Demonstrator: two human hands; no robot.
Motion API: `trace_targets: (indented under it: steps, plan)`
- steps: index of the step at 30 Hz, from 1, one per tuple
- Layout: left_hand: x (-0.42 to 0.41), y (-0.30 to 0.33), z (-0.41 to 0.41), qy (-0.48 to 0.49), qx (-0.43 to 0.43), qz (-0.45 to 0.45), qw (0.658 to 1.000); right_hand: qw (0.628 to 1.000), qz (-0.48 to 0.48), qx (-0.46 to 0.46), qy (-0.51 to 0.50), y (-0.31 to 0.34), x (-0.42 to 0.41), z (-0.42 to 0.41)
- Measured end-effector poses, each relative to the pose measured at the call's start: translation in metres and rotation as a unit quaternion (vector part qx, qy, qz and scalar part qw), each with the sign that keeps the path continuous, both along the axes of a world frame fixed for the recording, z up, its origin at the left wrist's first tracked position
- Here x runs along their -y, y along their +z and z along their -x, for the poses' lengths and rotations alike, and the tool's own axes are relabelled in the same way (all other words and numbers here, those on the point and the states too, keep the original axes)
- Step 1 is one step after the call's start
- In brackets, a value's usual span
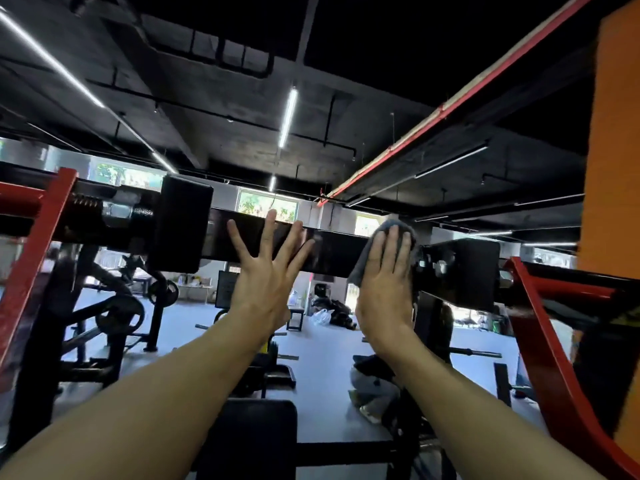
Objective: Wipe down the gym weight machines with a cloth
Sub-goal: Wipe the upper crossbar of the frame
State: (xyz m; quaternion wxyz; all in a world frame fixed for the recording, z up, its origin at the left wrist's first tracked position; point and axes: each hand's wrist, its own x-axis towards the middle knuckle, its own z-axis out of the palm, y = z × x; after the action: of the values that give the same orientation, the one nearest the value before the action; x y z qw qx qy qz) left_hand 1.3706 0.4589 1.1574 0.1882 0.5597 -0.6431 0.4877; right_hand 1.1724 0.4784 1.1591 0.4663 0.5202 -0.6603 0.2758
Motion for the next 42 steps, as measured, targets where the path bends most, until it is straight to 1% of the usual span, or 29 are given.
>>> trace_targets:
  steps: [3,7,9,10,12,16,17,19,20,22,23,25,27,28,29,30,31,32,34,36,39,42]
  plan:
    - [0.003,-0.001,-0.002,0.002,0.002,0.006,1.000,1.000,0.017,0.026,0.000,0.008,0.004,-0.008]
    - [0.005,-0.002,-0.001,-0.010,-0.005,0.013,1.000,0.998,0.034,0.042,0.028,-0.021,0.004,-0.006]
    - [0.004,0.000,0.000,-0.005,-0.006,0.008,1.000,0.999,0.021,0.037,0.029,-0.031,0.002,-0.002]
    - [0.002,0.001,0.001,-0.001,-0.007,0.003,1.000,0.999,0.008,0.036,0.023,-0.029,0.001,-0.001]
    - [-0.002,0.003,0.002,0.003,-0.007,-0.010,1.000,0.999,0.016,0.043,0.013,-0.014,0.001,-0.003]
    - [-0.005,0.005,0.002,0.009,-0.004,-0.033,0.999,0.989,0.054,0.131,0.038,0.014,0.010,-0.021]
    - [-0.007,0.006,0.002,0.010,-0.005,-0.040,0.999,0.988,0.066,0.129,0.046,0.011,0.010,-0.022]
    - [-0.011,0.008,0.002,0.012,-0.003,-0.055,0.998,0.993,0.059,0.085,0.059,-0.002,0.010,-0.018]
    - [-0.014,0.010,0.002,0.013,0.000,-0.064,0.998,0.994,0.046,0.069,0.074,-0.008,0.006,-0.016]
    - [-0.019,0.014,0.000,0.009,0.004,-0.085,0.996,0.990,0.031,0.067,0.117,-0.017,-0.003,-0.016]
    - [-0.023,0.017,-0.001,0.007,0.007,-0.099,0.995,0.989,0.008,0.075,0.125,-0.022,-0.008,-0.018]
    - [-0.030,0.021,-0.008,0.007,0.023,-0.126,0.992,0.988,-0.057,0.081,0.117,-0.038,-0.016,-0.027]
    - [-0.038,0.024,-0.019,0.017,0.051,-0.167,0.985,0.987,-0.111,0.055,0.097,-0.056,-0.025,-0.038]
    - [-0.044,0.024,-0.023,0.021,0.061,-0.195,0.979,0.983,-0.142,0.055,0.105,-0.061,-0.033,-0.042]
    - [-0.049,0.021,-0.027,0.023,0.063,-0.222,0.973,0.967,-0.189,0.087,0.145,-0.067,-0.041,-0.045]
    - [-0.058,0.016,-0.029,0.019,0.057,-0.248,0.967,0.941,-0.250,0.142,0.180,-0.069,-0.050,-0.046]
    - [-0.069,0.010,-0.029,0.014,0.048,-0.270,0.962,0.907,-0.303,0.220,0.193,-0.070,-0.059,-0.046]
    - [-0.076,0.000,-0.028,0.004,0.039,-0.286,0.958,0.878,-0.332,0.283,0.199,-0.073,-0.068,-0.045]
    - [-0.091,-0.020,-0.026,-0.029,0.035,-0.300,0.953,0.804,-0.397,0.394,0.201,-0.076,-0.088,-0.046]
    - [-0.106,-0.031,-0.020,-0.070,0.024,-0.308,0.949,0.769,-0.456,0.408,0.186,-0.063,-0.113,-0.044]
    - [-0.132,-0.029,-0.010,-0.111,-0.001,-0.319,0.941,0.764,-0.525,0.349,0.135,-0.030,-0.156,-0.040]
    - [-0.154,-0.019,0.005,-0.155,-0.025,-0.307,0.939,0.747,-0.563,0.334,0.111,0.002,-0.193,-0.035]
